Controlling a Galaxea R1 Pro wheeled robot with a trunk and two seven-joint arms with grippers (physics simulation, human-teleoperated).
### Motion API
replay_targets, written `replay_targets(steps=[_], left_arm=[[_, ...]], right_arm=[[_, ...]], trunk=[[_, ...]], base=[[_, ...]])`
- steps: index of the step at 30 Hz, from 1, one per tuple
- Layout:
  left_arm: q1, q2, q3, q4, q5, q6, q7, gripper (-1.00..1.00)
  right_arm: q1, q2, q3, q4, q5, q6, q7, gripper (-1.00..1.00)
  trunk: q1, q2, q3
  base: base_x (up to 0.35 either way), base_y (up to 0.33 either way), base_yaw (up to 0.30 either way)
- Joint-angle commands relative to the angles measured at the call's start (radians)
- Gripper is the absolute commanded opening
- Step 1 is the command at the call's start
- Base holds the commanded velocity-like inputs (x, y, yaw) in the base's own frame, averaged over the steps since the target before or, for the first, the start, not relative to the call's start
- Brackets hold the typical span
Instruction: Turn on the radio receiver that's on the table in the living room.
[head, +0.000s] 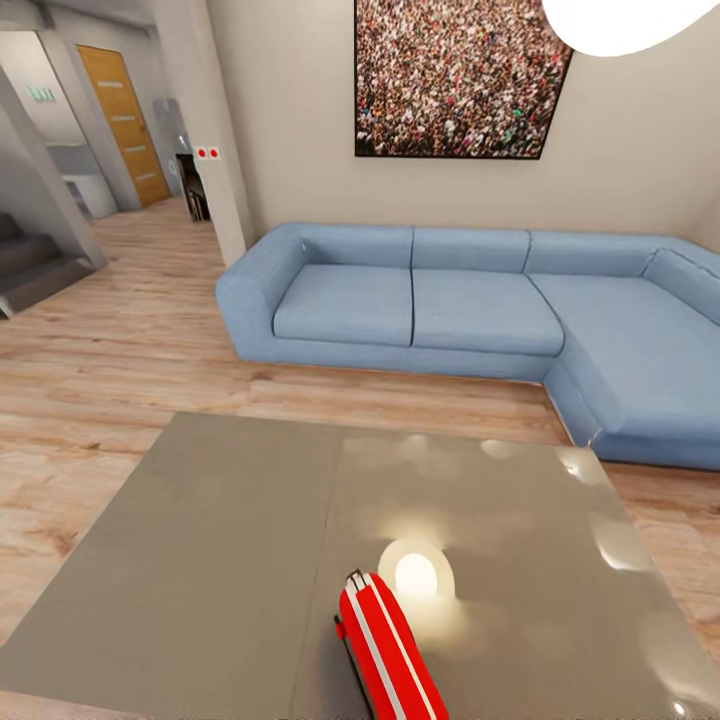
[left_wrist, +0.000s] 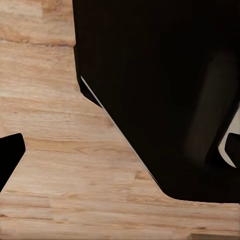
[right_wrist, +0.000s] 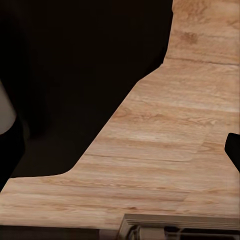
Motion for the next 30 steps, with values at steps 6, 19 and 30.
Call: replay_targets(steps=[6, 19, 30], left_arm=[[0.0, 0.0, 0.0, 0.0, 0.0, 0.0, 0.0, 1.0], [0.0, 0.001, 0.0, 0.0, 0.001, 0.0, 0.0, 1.0], [0.0, 0.0, 0.0, 0.0, 0.001, 0.0, 0.0, 1.0]], right_arm=[[0.0, 0.0, 0.0, 0.0, 0.0, 0.0, 0.0, 1.0], [0.0, 0.0, 0.0, 0.0, 0.0, 0.001, 0.003, 1.0], [0.0, 0.0, 0.0, 0.0, 0.0, 0.0, 0.003, 1.0]], trunk=[[0.0, 0.0, -0.01], [0.0, 0.0, -0.027], [0.0, 0.0, -0.029]], base=[[0.0, 0.0, 0.0], [0.0, 0.0, 0.0], [0.0, 0.0, 0.0]])
